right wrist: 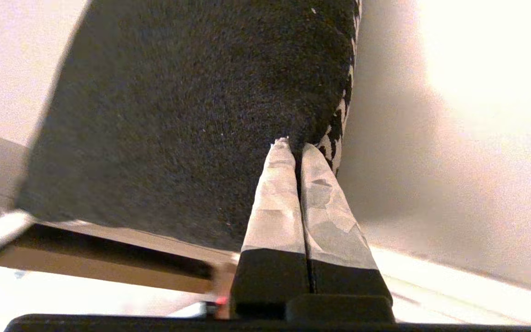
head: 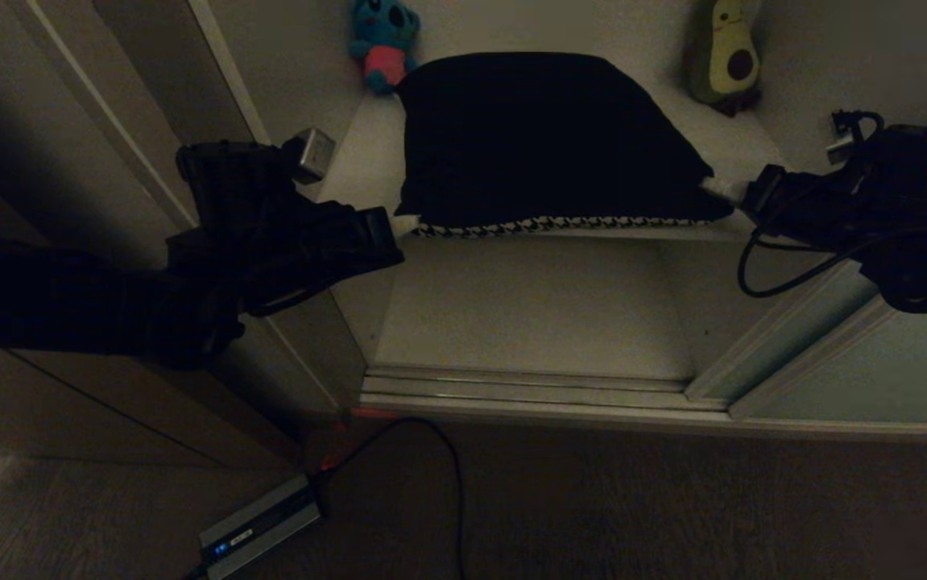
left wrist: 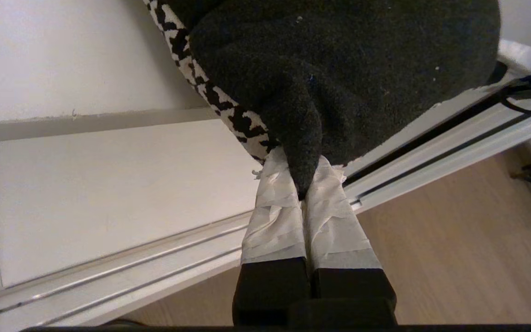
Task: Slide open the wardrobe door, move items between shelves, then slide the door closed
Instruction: Place the pillow on the lower shelf
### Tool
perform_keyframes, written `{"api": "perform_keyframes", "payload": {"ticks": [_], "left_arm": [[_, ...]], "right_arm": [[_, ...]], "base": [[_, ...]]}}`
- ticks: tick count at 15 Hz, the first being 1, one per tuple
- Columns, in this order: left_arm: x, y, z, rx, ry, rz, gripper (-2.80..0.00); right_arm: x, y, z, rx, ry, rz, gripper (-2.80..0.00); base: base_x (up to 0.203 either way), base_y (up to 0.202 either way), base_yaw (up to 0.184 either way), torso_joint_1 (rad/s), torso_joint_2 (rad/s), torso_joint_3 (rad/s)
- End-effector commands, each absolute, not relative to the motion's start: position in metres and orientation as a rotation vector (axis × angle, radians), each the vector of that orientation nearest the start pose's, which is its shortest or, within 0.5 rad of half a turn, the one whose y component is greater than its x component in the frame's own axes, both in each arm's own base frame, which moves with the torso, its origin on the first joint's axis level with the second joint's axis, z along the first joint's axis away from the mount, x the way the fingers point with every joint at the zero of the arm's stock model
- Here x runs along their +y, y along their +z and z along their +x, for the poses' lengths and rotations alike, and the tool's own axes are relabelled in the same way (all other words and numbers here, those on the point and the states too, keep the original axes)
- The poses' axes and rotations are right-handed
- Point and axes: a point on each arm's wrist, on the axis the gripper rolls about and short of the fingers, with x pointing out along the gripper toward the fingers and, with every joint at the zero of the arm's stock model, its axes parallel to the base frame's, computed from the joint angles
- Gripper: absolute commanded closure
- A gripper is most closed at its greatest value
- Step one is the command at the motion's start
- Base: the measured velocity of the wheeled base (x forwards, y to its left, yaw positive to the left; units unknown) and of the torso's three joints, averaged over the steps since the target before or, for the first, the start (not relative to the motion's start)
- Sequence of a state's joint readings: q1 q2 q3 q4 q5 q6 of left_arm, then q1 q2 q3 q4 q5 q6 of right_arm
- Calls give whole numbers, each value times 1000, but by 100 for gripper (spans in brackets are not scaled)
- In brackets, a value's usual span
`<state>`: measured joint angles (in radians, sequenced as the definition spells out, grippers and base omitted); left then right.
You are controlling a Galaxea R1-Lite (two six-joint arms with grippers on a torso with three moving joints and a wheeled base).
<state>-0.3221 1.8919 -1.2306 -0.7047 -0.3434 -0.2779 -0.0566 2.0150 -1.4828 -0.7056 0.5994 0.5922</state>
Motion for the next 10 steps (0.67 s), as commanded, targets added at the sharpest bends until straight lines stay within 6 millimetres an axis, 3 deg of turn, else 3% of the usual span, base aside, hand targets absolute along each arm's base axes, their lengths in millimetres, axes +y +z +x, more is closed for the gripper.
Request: {"api": "perform_keyframes", "payload": {"ticks": [1,5,10], "left_arm": [[-128,243,360,52,-667,-269,0],[-139,255,359,68,-646,-271,0],[-193,283,343,12,-487,-282,0]], "right_arm": [[-10,271,408,-3,592,538,0],[-11,280,382,17,628,541,0],[-10,292,337,17,625,543,0]], "base": [[0,0,0,0,0,0],[0,0,0,0,0,0],[0,0,0,0,0,0]]}}
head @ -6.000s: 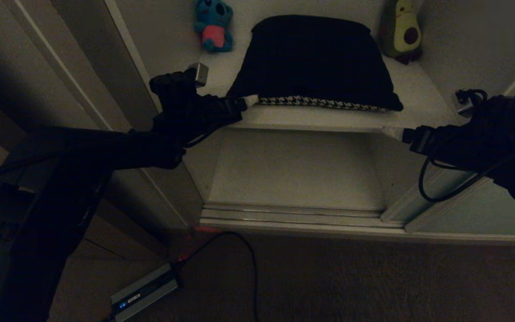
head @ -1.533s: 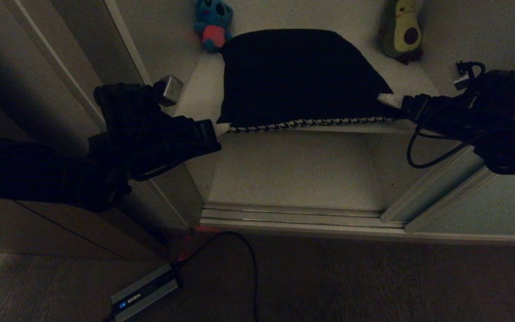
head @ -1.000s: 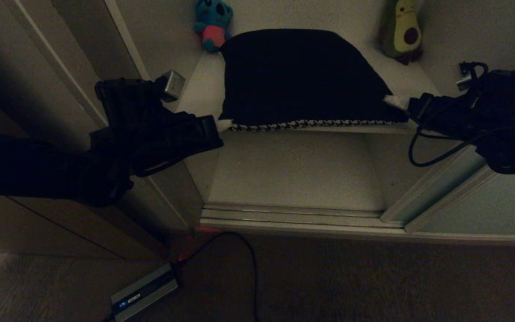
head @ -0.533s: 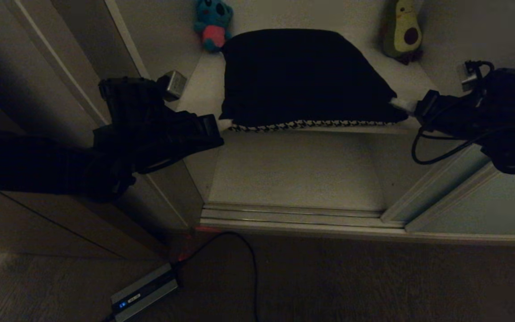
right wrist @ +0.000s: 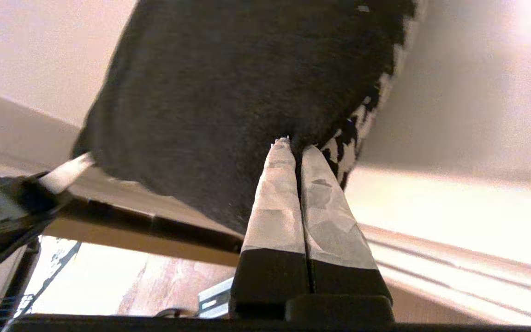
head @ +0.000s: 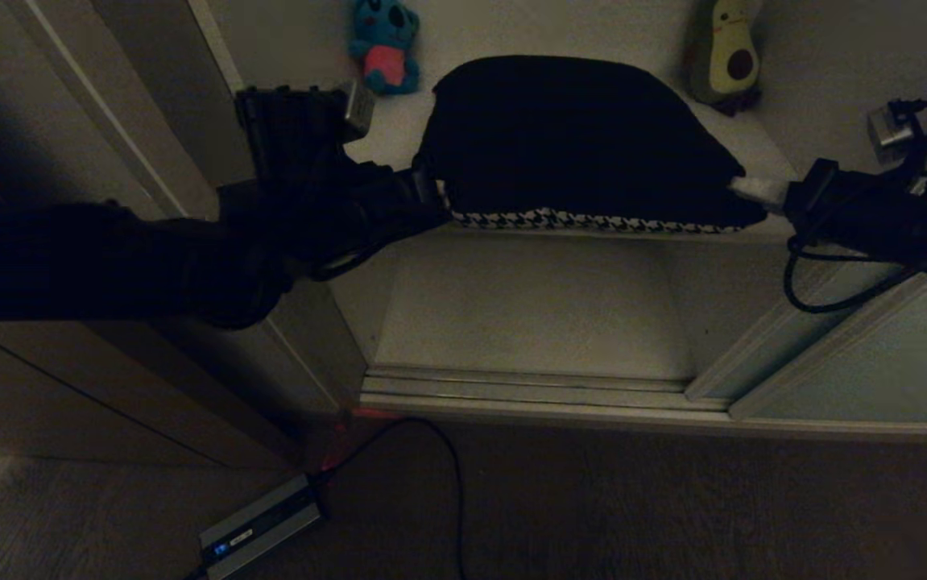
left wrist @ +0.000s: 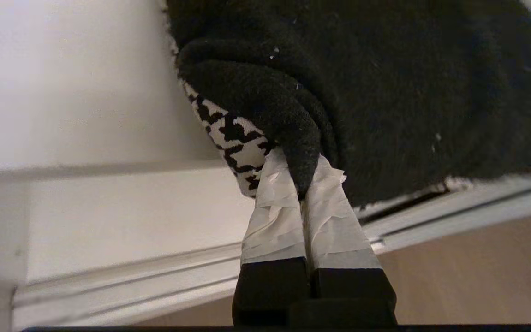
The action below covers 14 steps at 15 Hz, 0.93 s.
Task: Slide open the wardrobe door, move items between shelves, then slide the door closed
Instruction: Place the pillow on the lower shelf
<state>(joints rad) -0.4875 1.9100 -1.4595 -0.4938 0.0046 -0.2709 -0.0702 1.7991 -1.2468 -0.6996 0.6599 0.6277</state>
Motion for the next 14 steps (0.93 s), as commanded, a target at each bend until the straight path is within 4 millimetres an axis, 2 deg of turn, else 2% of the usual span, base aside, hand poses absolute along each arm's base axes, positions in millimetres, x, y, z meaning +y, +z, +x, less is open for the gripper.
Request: {"api": "perform_keyframes", "payload": {"ticks": [1,3,6,10,14], "left_arm": [[-193,290,336,11,-490,-283,0],[-195,293,322,12,-503,-275,0],[-195,313,294,-24,-540,-284,0],[-191,326,267,-65,-516,-263,0],[-180,336,224,-67,-576,-265,0]], "right_arm": [[-9,296,328,11,628,540,0],[-7,307,310,11,631,539,0],[-4,324,275,19,642,539,0],[0,335,233,25,655,539,0],[3,345,189,17,660,535,0]], "base": [[0,0,0,0,0,0],[0,0,0,0,0,0],[0,0,0,0,0,0],[0,0,0,0,0,0],[0,0,0,0,0,0]]}}
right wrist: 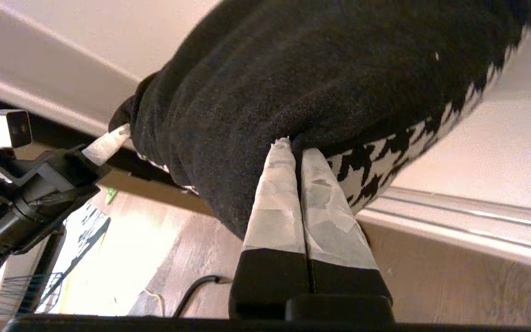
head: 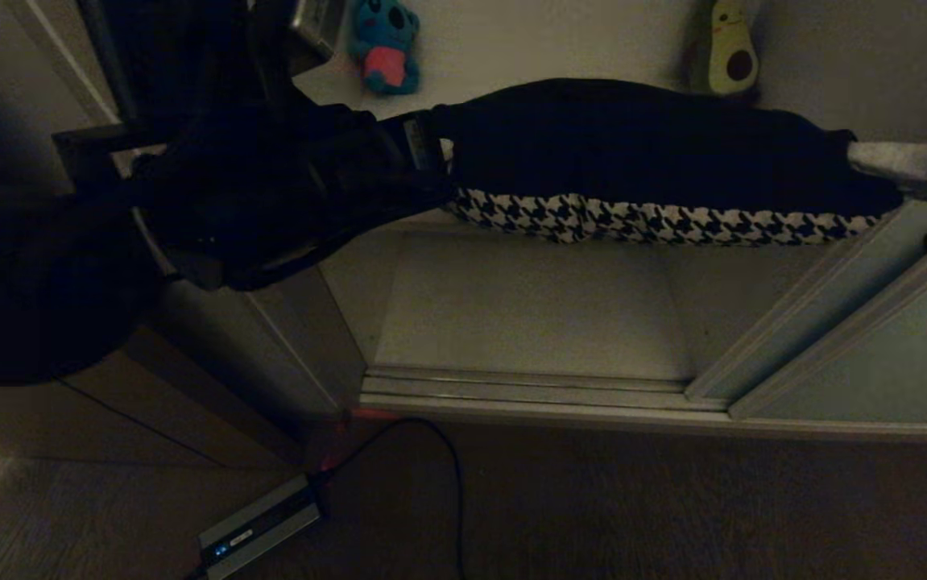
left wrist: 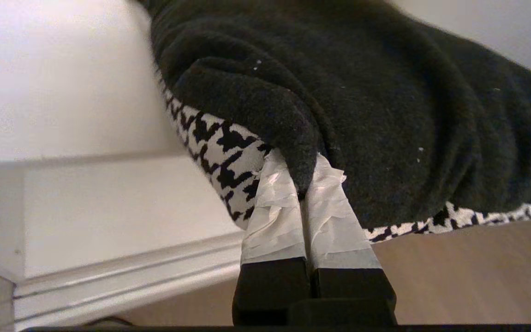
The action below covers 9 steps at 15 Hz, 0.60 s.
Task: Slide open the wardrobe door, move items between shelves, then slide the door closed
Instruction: Place the pillow on the lower shelf
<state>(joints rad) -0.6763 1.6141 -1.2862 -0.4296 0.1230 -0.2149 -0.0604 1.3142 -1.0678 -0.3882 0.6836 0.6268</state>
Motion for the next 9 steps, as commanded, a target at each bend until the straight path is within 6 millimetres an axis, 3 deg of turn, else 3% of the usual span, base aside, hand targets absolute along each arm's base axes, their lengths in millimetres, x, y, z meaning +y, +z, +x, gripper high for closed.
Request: {"api": "perform_keyframes", "payload": {"ticks": [1,9], "left_arm": [[-177,338,213,-73,-591,-270,0],[-145,336,137,-61,-710,-226,0]], "right_arm": [[4,347,177,8,664,531,0],[10,356,91,15,712,519,0]], "base": [[0,0,0,0,0,0],[0,0,0,0,0,0]]}}
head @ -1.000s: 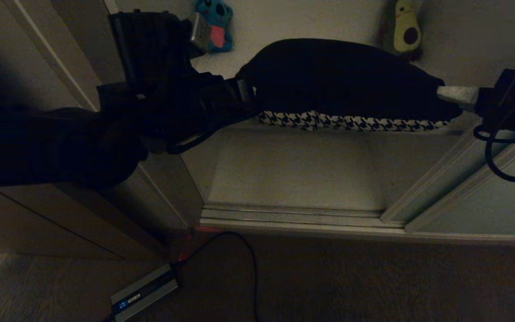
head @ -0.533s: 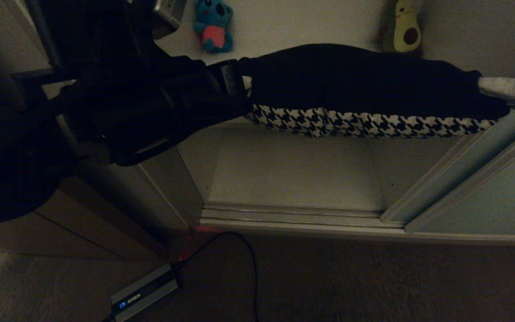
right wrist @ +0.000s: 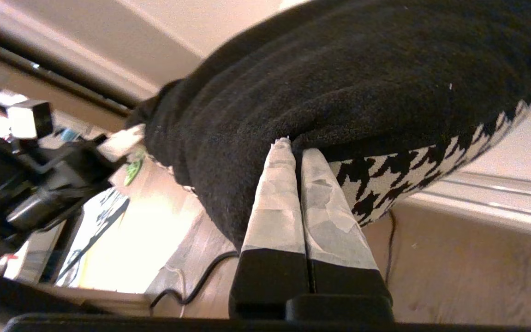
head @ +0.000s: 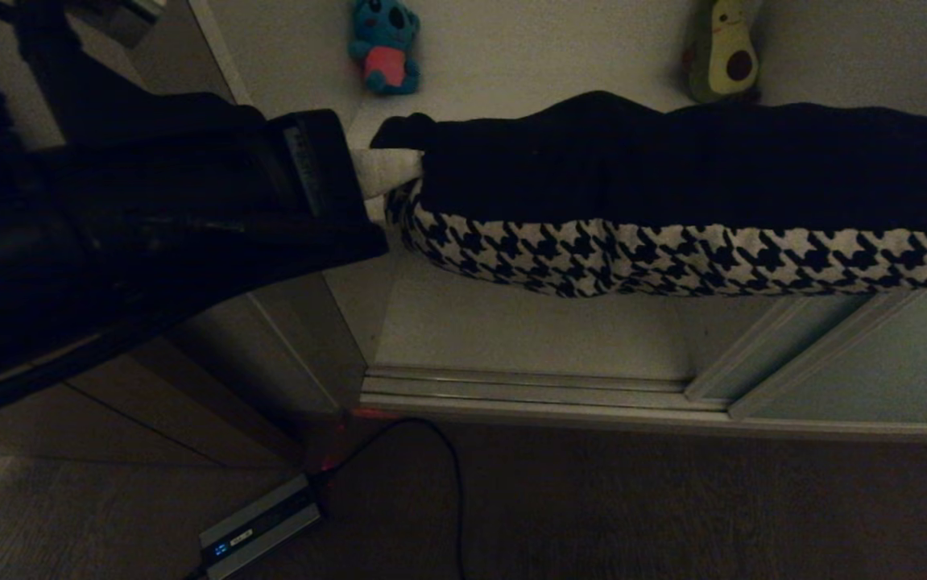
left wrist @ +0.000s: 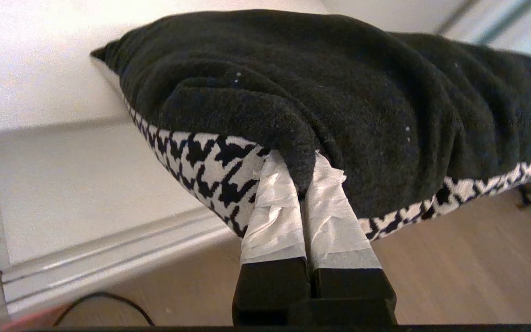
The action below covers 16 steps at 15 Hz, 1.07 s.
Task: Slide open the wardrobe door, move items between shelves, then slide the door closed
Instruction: Place the pillow on the lower shelf
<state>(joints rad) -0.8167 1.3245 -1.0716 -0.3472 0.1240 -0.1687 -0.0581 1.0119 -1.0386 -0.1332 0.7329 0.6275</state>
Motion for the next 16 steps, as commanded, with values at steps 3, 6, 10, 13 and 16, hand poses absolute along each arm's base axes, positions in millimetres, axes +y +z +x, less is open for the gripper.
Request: {"api": "perform_keyframes", "payload": {"ticks": [3,6,10,13,16], "left_arm": [[-135,325,118,-43,-750,-211,0],[-131,319,107,-33,-789,-208,0],[-124,328,98,-15,-809,-216,0],[-115,323,87,33,-829,-209,0],[-117,313,88,68,-828,-196,0]], "right_arm": [[12,354,64,59,752,522,0],[14,344,45,117,772,539,0],[14,331,40,144,770,551,0],[15,324,30,140,773,550,0],[15,312,33,181,761,571,0]], "base": [[0,0,0,0,0,0],[0,0,0,0,0,0],[0,0,0,0,0,0],[0,0,0,0,0,0],[0,0,0,0,0,0]]}}
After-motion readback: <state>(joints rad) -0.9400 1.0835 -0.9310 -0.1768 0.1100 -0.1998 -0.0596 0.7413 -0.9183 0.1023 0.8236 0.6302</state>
